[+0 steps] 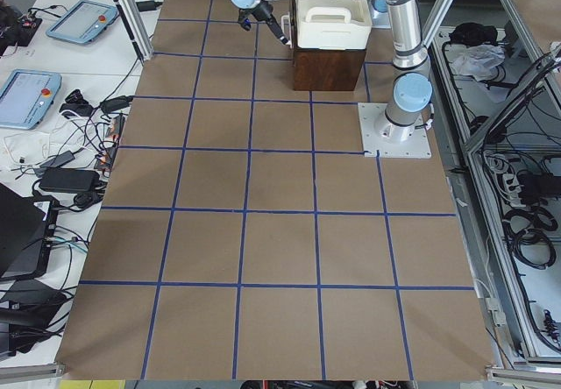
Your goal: Put scissors in drawer and close it
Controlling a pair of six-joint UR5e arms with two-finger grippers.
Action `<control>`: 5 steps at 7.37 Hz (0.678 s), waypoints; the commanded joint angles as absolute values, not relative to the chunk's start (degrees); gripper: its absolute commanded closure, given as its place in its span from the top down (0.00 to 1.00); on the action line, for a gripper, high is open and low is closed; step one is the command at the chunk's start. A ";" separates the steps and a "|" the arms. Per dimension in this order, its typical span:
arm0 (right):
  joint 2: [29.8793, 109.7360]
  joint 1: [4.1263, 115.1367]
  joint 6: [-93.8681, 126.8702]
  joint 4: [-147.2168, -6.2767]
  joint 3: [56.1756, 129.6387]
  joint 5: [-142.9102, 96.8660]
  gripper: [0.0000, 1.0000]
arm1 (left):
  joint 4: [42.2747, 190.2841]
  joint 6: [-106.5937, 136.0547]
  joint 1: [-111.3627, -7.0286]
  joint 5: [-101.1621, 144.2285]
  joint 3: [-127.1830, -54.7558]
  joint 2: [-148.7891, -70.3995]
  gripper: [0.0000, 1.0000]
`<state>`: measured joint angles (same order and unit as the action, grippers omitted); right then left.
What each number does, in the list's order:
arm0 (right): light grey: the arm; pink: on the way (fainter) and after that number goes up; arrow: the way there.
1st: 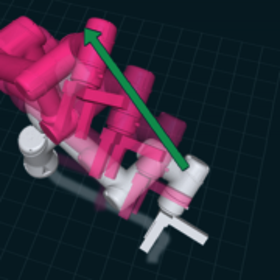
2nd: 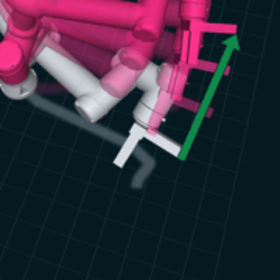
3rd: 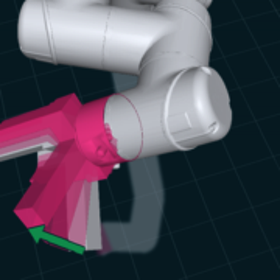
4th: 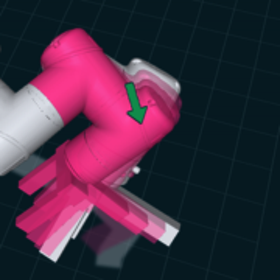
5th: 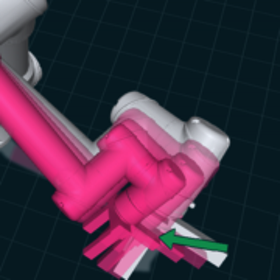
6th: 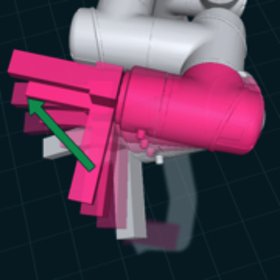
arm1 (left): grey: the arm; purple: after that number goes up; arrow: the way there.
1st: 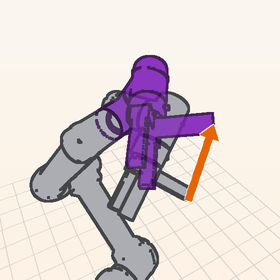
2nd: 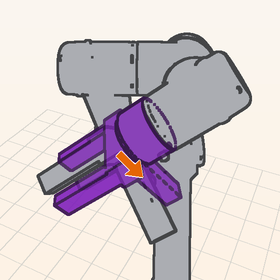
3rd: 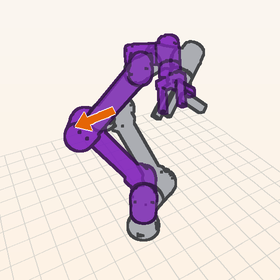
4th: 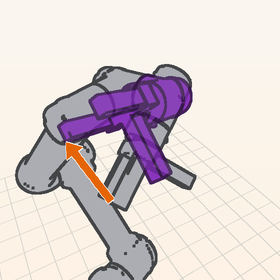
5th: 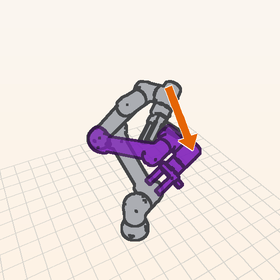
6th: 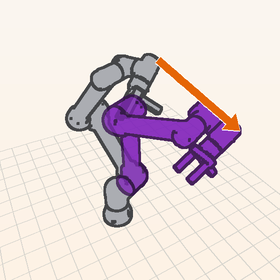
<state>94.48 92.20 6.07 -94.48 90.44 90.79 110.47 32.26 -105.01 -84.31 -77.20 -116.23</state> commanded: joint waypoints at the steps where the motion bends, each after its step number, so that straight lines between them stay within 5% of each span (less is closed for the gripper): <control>1: 94.48 92.11 6.06 -94.31 90.44 90.79 1.00 | 102.01 31.56 -103.10 -84.46 -76.64 -115.49 1.00; 5: 94.48 92.11 6.06 -94.48 90.44 90.79 1.00 | 91.33 21.40 -100.99 -91.13 -73.31 -110.85 1.00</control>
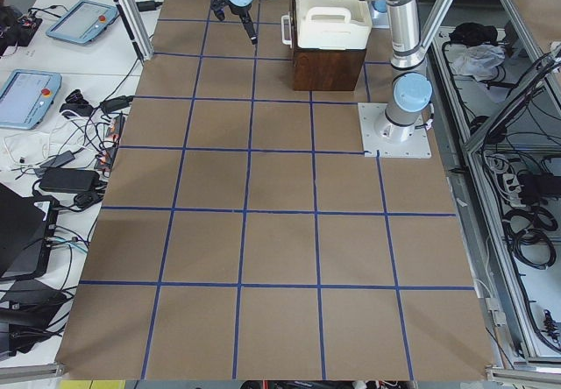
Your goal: Put scissors in drawer and close it
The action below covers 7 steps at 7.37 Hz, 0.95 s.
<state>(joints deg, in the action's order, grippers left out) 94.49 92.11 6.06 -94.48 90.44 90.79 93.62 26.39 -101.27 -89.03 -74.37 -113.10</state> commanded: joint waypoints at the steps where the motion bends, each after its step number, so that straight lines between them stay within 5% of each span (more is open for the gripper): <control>1: 94.48 92.11 6.06 -94.57 90.44 90.79 1.00 | 87.66 18.75 -100.20 -91.32 -74.17 -110.48 1.00; 7: 94.48 92.11 6.06 -94.39 90.44 90.88 1.00 | 89.71 -0.60 -86.16 -87.81 -74.79 -102.24 1.00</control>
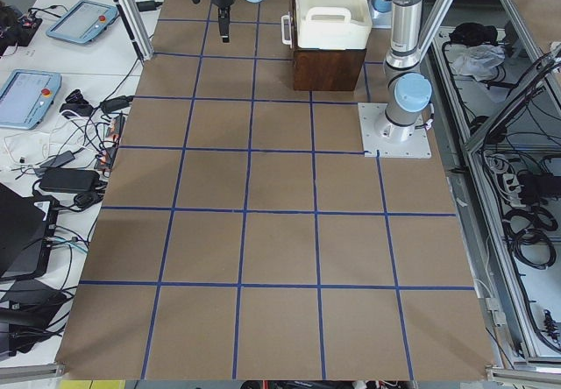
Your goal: Put scissors in drawer and close it
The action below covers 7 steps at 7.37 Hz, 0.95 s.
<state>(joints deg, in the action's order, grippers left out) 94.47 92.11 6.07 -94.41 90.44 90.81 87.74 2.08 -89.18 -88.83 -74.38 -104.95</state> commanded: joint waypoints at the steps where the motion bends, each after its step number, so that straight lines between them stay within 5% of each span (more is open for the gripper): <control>1: 94.48 92.11 6.06 -94.39 90.44 90.88 1.00 | 90.08 -0.88 -85.00 -86.93 -76.19 -100.30 1.00; 7: 94.48 92.11 6.06 -94.39 90.44 90.88 1.00 | 86.67 0.62 -85.17 -87.62 -89.38 -90.53 1.00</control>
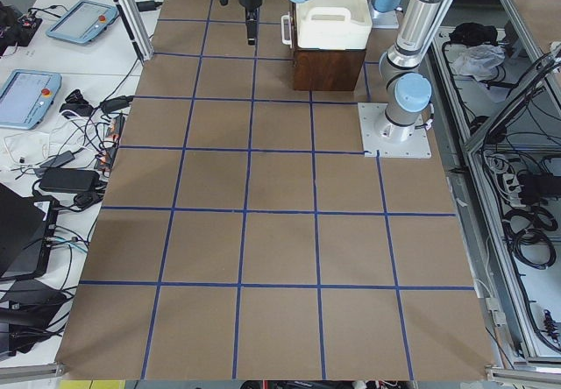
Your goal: Put scissors in drawer and close it
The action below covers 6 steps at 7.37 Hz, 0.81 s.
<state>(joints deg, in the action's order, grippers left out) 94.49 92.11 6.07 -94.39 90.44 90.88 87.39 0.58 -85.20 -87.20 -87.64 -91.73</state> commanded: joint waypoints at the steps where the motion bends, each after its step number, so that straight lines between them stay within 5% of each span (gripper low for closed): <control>1: 94.48 92.02 6.06 -94.39 90.44 90.88 1.00 | 86.57 0.35 -85.17 -89.02 -89.73 -90.01 1.00; 6: 94.57 92.11 6.06 -94.31 90.44 90.88 1.00 | 86.31 0.35 -85.34 -90.00 -91.66 -88.07 1.00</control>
<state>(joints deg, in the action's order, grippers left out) 94.54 92.07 6.06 -94.33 90.44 90.88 86.37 0.21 -85.34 -89.91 -90.87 -88.63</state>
